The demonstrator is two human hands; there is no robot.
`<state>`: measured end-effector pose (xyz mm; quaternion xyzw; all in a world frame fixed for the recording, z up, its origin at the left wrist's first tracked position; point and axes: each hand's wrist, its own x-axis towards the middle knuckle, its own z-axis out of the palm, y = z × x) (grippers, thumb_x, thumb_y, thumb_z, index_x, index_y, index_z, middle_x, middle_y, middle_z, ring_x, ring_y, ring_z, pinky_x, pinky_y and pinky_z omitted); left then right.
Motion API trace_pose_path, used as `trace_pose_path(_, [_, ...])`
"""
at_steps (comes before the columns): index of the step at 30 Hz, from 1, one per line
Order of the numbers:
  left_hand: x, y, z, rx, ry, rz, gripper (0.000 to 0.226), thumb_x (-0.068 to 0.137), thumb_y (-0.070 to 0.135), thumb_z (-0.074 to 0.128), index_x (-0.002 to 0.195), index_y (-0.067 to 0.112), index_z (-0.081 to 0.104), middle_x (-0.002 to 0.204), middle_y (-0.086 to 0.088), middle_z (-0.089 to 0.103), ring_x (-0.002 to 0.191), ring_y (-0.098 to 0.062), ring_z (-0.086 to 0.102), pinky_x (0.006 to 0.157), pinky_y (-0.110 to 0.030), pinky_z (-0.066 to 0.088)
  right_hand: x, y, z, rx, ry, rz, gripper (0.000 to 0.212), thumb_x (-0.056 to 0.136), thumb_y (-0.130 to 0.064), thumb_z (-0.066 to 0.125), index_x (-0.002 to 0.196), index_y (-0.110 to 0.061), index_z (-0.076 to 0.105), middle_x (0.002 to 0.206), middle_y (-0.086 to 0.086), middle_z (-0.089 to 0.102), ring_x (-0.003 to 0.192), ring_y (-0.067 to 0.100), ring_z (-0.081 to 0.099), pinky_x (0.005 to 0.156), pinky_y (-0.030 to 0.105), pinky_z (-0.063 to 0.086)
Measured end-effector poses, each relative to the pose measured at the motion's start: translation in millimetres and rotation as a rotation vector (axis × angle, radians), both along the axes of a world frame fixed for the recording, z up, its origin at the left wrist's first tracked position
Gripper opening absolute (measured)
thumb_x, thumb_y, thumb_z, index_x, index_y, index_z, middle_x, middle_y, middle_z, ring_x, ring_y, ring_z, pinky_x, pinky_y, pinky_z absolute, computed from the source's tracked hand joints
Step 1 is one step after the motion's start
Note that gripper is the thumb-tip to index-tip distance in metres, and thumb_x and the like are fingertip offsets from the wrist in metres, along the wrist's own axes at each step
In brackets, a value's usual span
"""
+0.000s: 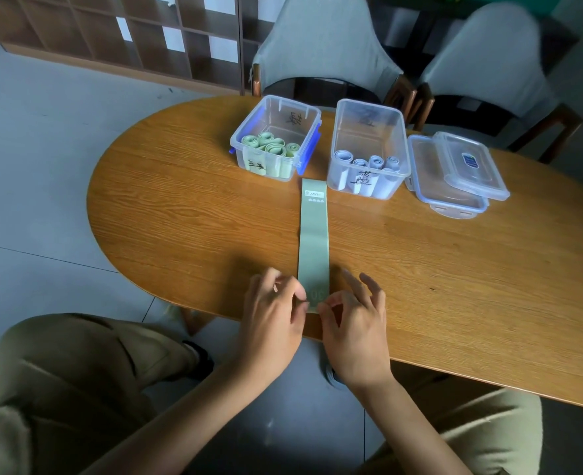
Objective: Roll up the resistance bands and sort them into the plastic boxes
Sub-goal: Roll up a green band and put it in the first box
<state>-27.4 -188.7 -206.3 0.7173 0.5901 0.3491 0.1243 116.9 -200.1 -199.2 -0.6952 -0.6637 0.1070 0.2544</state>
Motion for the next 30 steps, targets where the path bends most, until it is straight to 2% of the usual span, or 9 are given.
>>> trace_pose_path(3, [3, 4, 2, 0.027, 0.023, 0.032, 0.022, 0.079, 0.013, 0.076, 0.09, 0.017, 0.057, 0.102, 0.001, 0.048, 0.096, -0.021, 0.049, 0.082, -0.036, 0.046, -3, 3, -4, 0.036, 0.01, 0.012, 0.022, 0.09, -0.013, 0.065, 0.11, -0.015, 0.057, 0.127, 0.005, 0.054, 0.127, 0.033, 0.042, 0.105, 0.042, 0.036])
trace_pose_path(6, [5, 7, 2, 0.093, 0.109, 0.036, 0.017, 0.082, 0.012, 0.07, 0.092, 0.016, 0.058, 0.103, -0.003, 0.05, 0.092, -0.025, 0.05, 0.079, -0.04, 0.045, -8, 7, -2, 0.031, 0.022, -0.005, 0.033, 0.091, -0.012, 0.06, 0.121, -0.018, 0.048, 0.126, 0.004, 0.048, 0.117, 0.027, 0.041, 0.1, 0.038, 0.036])
trace_pose_path(14, [16, 29, 0, 0.132, 0.276, 0.138, 0.007, 0.087, 0.014, 0.061, 0.093, 0.016, 0.058, 0.103, -0.006, 0.055, 0.089, -0.03, 0.052, 0.072, -0.042, 0.043, -14, 30, -9, -0.026, -0.095, -0.048, 0.03, 0.1, -0.021, 0.041, 0.131, -0.017, 0.044, 0.146, 0.007, 0.04, 0.137, 0.033, 0.034, 0.109, 0.048, 0.034])
trace_pose_path(17, [19, 40, -1, 0.149, 0.34, 0.184, 0.009, 0.087, 0.014, 0.061, 0.095, 0.017, 0.059, 0.105, -0.006, 0.057, 0.092, -0.029, 0.053, 0.074, -0.041, 0.04, -17, 42, -6, -0.035, -0.09, -0.055, 0.047, 0.095, -0.034, 0.02, 0.133, -0.017, 0.042, 0.15, 0.006, 0.036, 0.146, 0.031, 0.024, 0.116, 0.047, 0.027])
trace_pose_path(20, [23, 53, -2, 0.157, 0.377, 0.231, 0.01, 0.088, 0.015, 0.061, 0.097, 0.019, 0.059, 0.105, -0.004, 0.058, 0.092, -0.029, 0.052, 0.076, -0.041, 0.038, -19, 53, -3, -0.037, -0.083, -0.068, 0.055, 0.091, -0.038, 0.013, 0.134, -0.019, 0.041, 0.15, 0.006, 0.038, 0.144, 0.03, 0.025, 0.115, 0.047, 0.025])
trace_pose_path(25, [30, 71, -3, 0.188, 0.375, 0.261, 0.009, 0.091, 0.014, 0.057, 0.098, 0.018, 0.061, 0.104, -0.004, 0.059, 0.091, -0.029, 0.053, 0.077, -0.042, 0.038, -20, 70, -4, -0.049, -0.072, -0.082, 0.051, 0.087, -0.037, 0.019, 0.132, -0.024, 0.041, 0.15, 0.004, 0.036, 0.143, 0.028, 0.024, 0.117, 0.045, 0.023])
trace_pose_path(30, [31, 89, -1, 0.158, 0.374, 0.277, 0.018, 0.093, 0.014, 0.045, 0.1, 0.018, 0.062, 0.106, -0.005, 0.058, 0.093, -0.029, 0.053, 0.077, -0.042, 0.038, -21, 91, -11, -0.028, -0.05, -0.132, 0.035, 0.093, -0.017, 0.042, 0.128, -0.023, 0.043, 0.142, 0.002, 0.042, 0.133, 0.028, 0.032, 0.112, 0.045, 0.028])
